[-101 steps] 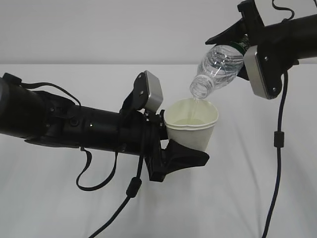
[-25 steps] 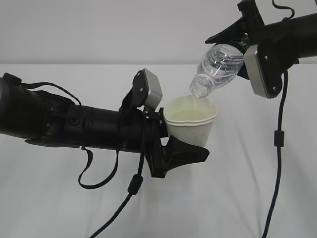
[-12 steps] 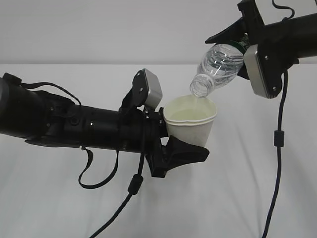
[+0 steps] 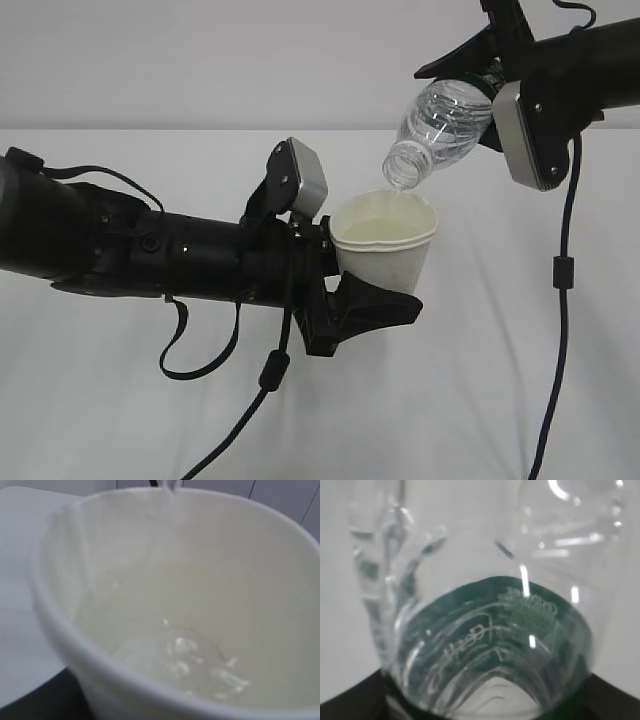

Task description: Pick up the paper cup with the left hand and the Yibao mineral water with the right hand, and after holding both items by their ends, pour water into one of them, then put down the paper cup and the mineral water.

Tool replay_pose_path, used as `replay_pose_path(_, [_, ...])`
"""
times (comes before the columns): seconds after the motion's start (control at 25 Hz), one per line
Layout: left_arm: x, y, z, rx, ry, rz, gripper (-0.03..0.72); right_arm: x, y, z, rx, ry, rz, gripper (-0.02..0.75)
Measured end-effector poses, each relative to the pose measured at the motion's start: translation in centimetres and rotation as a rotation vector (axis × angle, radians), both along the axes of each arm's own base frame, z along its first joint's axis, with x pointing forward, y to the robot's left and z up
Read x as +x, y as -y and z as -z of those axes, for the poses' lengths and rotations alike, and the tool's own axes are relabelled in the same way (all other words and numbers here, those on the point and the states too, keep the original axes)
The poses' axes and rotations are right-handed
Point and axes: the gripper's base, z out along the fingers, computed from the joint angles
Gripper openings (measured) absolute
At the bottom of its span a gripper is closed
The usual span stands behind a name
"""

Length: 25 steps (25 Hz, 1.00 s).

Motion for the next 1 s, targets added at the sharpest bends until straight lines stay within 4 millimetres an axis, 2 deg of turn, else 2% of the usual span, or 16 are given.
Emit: replay_pose_path(1.0, [0.3, -0.04, -0.02, -0.004, -0.011, -0.038, 0.456, -0.09, -0.09, -0.02, 0.018, -0.016, -0.005, 0.462])
